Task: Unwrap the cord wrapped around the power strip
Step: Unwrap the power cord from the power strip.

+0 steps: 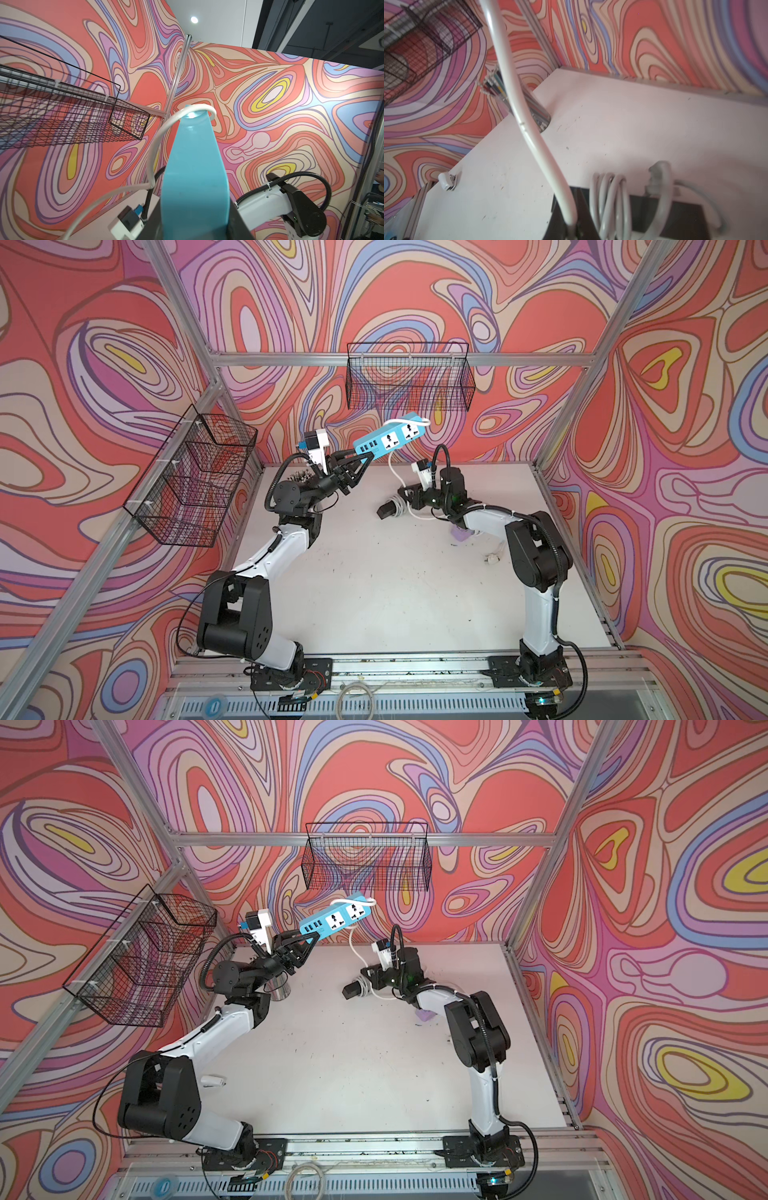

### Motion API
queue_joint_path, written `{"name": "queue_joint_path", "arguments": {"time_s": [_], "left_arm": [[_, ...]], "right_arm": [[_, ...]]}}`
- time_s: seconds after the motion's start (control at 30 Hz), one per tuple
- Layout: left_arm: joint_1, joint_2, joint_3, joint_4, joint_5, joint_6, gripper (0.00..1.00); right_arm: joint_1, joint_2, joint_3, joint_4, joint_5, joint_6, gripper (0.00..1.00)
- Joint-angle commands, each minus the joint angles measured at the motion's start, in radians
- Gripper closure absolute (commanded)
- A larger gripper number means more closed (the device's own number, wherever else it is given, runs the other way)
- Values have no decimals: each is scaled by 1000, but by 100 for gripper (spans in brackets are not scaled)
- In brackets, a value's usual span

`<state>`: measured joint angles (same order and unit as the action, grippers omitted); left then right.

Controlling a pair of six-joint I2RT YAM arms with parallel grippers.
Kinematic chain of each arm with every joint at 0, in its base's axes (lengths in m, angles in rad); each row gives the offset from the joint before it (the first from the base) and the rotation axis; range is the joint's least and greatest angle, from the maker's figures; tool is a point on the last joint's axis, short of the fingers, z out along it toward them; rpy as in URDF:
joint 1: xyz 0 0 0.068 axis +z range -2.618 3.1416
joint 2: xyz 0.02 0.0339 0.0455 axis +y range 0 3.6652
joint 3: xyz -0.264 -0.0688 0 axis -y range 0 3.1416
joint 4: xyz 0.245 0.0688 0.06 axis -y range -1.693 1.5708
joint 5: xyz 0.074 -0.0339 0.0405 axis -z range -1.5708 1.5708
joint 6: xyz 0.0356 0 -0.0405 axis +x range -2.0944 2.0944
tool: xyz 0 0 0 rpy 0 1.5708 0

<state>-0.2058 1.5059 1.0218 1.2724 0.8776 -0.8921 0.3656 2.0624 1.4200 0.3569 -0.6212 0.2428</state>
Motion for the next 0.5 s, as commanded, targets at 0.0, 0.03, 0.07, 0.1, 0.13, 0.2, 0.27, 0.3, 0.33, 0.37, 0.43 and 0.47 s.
{"name": "queue_joint_path", "arguments": {"time_s": [0.0,0.03,0.07,0.1,0.13,0.2,0.27,0.3,0.33,0.37,0.43,0.47], "left_arm": [[-36,-17,50,88,16,-16,100],[-48,-13,50,89,17,-16,100],[-58,-10,49,89,14,-18,100],[-68,-5,49,89,16,-17,100],[-78,0,49,88,20,-18,100],[-99,11,49,88,21,-18,100],[-122,28,49,87,26,-18,100],[-132,36,49,88,26,-17,100],[-144,46,49,88,28,-16,100],[-154,56,48,88,29,-16,100],[-168,74,47,88,28,-16,100],[-174,83,46,88,28,-16,100]], "right_arm": [[-54,-24,141,18,21,-2,100],[-65,-33,178,-3,24,-13,100],[-76,-44,218,-28,27,-26,100],[-86,-50,256,-50,28,-38,100],[-96,-58,299,-79,29,-50,100],[-117,-69,390,-127,34,-69,100],[-135,-71,483,-171,35,-82,100],[-143,-71,528,-190,35,-86,100],[-151,-71,580,-211,35,-89,100],[-157,-71,631,-232,34,-91,100],[-162,-72,722,-276,34,-105,100],[-165,-76,757,-294,32,-110,100]]}}
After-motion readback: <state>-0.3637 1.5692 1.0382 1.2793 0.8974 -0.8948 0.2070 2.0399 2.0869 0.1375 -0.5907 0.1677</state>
